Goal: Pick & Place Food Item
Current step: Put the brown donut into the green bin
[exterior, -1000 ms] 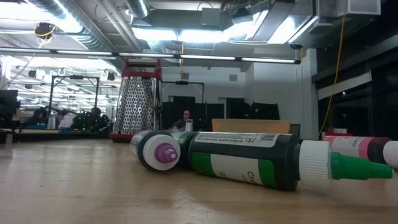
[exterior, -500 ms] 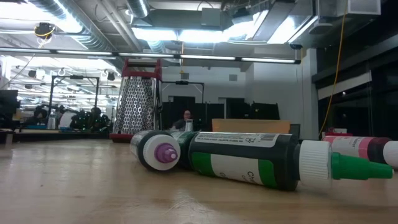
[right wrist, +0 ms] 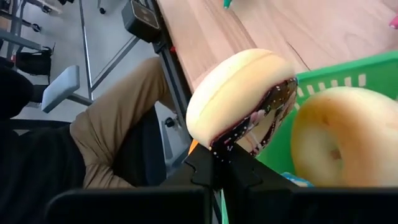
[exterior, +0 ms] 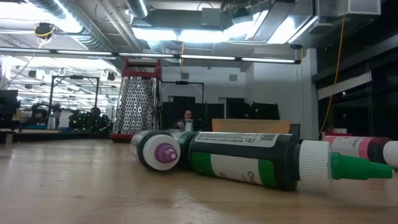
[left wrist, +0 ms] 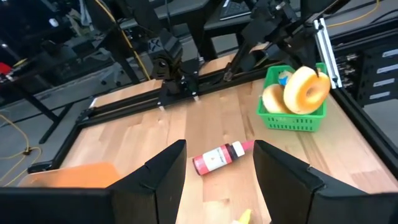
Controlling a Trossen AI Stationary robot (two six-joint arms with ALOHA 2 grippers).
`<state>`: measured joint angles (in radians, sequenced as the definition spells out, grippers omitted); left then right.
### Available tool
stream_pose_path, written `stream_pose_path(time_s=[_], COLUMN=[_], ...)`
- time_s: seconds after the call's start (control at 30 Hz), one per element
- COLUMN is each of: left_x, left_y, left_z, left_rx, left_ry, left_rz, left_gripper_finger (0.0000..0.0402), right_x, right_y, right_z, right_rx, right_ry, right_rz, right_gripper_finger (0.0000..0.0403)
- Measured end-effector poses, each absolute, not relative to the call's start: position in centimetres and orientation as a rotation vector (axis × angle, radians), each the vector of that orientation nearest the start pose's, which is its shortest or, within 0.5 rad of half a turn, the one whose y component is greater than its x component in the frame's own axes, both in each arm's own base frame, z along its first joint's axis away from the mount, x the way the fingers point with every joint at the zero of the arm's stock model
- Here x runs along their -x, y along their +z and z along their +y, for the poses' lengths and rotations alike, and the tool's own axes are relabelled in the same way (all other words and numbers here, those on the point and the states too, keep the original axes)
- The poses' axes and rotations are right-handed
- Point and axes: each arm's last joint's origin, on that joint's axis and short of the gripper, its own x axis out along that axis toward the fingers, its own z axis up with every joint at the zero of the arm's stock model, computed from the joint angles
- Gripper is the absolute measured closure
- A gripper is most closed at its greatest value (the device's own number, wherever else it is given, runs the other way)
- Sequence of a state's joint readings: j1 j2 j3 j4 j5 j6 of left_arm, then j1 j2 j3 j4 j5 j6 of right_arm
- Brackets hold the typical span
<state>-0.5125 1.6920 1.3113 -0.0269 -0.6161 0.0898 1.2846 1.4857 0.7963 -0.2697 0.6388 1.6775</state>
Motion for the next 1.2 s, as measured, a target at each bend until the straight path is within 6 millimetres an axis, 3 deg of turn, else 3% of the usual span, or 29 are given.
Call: stream_pose_path(time_s=[0.23,0.6,0.83,0.97,1.2], left_x=[-34.4,-34.3,-34.5,-34.5,-34.5], left_y=[29.4,29.4,29.3,29.3,29.3], left_z=[-17.5,-17.7,-17.4,-17.4,-17.4], left_rx=[-0.306,-0.303,-0.280,-0.276,-0.279], left_ry=[0.073,0.067,0.054,0.054,0.053], left_rz=[0.351,0.350,0.353,0.355,0.360], left_gripper_finger=[0.0219,0.0219,0.0219,0.0219,0.0219], right_x=[-9.3,-8.8,-8.7,-8.7,-8.6], right_y=[18.0,17.3,17.3,17.2,18.0], right_z=[25.9,25.1,25.1,25.1,25.0], right_rx=[-0.798,-0.730,-0.730,-0.729,-0.771], right_ry=[-0.044,-0.108,-0.103,-0.100,-0.080], right_rz=[0.883,0.997,1.030,1.067,1.075], right_gripper_finger=[0.0377,0.0232,0.0164,0.0145,0.0146])
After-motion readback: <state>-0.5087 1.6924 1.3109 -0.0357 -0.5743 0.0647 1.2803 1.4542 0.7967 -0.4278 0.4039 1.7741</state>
